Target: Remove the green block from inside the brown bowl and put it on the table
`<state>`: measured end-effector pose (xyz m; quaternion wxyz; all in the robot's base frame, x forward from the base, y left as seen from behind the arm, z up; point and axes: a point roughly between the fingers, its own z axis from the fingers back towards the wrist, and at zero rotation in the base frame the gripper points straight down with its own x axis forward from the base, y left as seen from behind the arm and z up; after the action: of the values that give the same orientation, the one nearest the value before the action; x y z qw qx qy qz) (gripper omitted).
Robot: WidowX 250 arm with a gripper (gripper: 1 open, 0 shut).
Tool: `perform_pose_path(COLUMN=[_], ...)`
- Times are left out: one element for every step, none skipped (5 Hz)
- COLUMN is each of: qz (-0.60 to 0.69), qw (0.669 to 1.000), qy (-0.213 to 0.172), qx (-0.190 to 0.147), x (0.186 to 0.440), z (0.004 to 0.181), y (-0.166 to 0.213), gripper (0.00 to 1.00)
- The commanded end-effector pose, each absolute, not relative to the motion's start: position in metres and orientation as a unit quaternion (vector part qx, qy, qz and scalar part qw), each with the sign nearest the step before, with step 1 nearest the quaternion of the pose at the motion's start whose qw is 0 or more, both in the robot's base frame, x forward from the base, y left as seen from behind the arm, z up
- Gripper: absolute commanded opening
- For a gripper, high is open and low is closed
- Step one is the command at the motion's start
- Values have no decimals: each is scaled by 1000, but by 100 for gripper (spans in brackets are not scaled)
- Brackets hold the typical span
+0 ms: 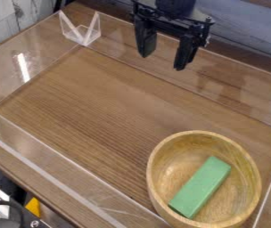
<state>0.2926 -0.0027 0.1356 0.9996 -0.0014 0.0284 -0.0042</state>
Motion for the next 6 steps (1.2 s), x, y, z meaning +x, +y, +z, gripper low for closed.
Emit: perform_pose_path(qz=[-37, -57, -100, -169, -191, -226], qw=[999, 997, 993, 982, 979, 972], qy=[34, 54, 67, 77, 65, 59], qx=[-3, -12, -19, -18, -27, -24], x=[280, 253, 227, 208, 198, 199], z=[135, 135, 134, 107, 112, 113], y=[-12, -51, -101, -149, -146, -129], gripper=[100, 100, 100, 100, 100, 100])
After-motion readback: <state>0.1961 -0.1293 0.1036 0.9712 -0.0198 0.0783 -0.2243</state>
